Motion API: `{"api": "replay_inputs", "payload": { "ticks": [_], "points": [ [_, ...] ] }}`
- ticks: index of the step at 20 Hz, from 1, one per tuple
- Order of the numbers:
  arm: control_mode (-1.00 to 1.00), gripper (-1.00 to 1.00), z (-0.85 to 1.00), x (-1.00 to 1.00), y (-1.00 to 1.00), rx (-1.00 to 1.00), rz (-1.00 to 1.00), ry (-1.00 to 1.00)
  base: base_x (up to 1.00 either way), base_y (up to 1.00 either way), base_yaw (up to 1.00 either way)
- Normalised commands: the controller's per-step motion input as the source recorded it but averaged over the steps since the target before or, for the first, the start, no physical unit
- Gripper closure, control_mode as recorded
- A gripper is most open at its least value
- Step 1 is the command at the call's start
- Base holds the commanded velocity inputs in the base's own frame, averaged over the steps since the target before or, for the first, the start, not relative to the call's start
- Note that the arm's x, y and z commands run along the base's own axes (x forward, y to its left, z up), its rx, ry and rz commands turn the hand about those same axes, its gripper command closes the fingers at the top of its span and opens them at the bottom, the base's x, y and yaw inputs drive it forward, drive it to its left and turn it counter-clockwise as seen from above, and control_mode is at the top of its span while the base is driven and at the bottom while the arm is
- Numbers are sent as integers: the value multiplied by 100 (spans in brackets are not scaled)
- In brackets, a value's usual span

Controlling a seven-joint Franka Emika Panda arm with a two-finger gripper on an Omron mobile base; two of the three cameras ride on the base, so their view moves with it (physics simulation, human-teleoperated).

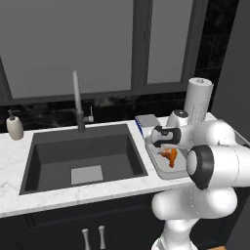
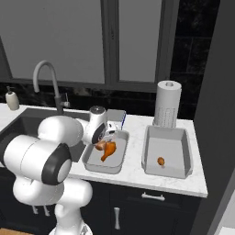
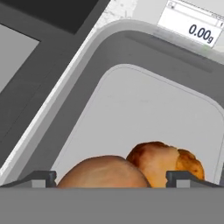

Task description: Place one onion and one chicken drumstick in each tupperware on the nearby counter, to pack two identical lunches.

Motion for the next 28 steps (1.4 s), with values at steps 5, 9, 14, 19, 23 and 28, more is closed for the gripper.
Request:
{"api": "replay_inputs", "payload": {
  "ticks": [5, 9, 14, 19, 23, 28],
  "points": [
    [-100, -100, -9, 0, 1, 0, 3, 0, 0, 0, 0],
    [-100, -100, -30, 0, 0, 0, 6, 0, 0, 0, 0],
    [-100, -100, -22, 0, 0, 1, 6, 0, 0, 0, 0],
    [-100, -100, 20, -13, 0, 0, 1, -3, 0, 0, 0],
    [-100, -100, 26, -19, 0, 0, 0, -3, 0, 0, 0],
    [-100, -100, 55, -46, 0, 0, 0, -1, 0, 0, 0]
  ]
}}
